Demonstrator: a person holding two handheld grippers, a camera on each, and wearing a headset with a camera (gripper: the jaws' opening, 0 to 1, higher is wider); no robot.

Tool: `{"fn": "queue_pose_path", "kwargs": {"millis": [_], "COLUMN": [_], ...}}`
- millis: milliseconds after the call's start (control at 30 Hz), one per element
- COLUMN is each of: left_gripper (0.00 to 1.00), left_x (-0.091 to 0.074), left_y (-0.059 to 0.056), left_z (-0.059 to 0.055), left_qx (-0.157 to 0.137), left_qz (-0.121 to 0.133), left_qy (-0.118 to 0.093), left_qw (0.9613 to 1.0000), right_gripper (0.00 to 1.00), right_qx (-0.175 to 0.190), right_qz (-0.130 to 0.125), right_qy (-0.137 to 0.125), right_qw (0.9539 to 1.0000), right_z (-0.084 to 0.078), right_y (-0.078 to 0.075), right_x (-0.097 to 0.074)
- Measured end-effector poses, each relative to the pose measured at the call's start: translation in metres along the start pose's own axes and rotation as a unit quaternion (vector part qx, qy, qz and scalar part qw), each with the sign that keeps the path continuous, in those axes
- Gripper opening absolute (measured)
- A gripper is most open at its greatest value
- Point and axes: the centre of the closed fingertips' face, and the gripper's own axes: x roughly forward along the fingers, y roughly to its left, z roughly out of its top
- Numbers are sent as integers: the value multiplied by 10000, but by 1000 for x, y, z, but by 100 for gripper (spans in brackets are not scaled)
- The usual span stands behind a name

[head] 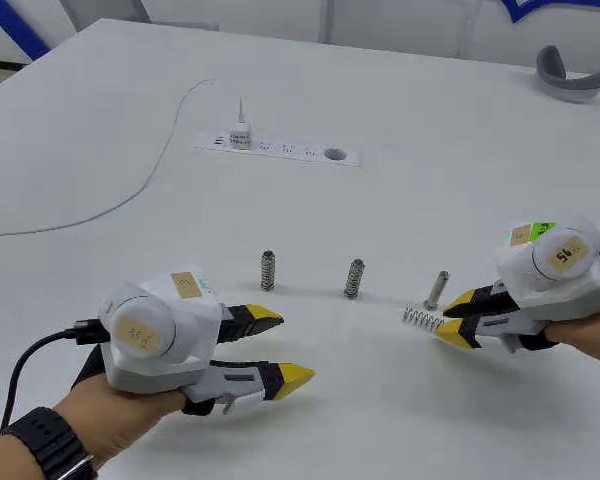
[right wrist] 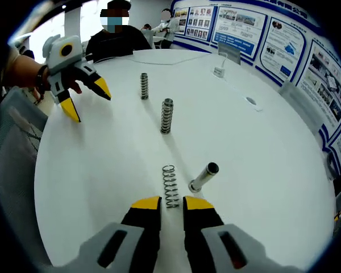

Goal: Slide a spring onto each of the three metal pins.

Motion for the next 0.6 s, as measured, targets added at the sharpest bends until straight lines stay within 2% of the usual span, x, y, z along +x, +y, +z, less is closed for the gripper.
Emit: {"fn": "queue_pose_path", "kwargs": {"millis": [600], "left_gripper": [40], "left_x": [0], "left_y": [0], "left_z": [-3], "left_qx": [-33], "left_qz": [16], "left_qy": [24], "left_qw": [10000], "right_gripper": [15], "right_qx": [-10], "right_qz": [237], "right_qy": [102], "right_qw": [9997], "right_z": [-2], "right_y": [4], "right_x": [5]}}
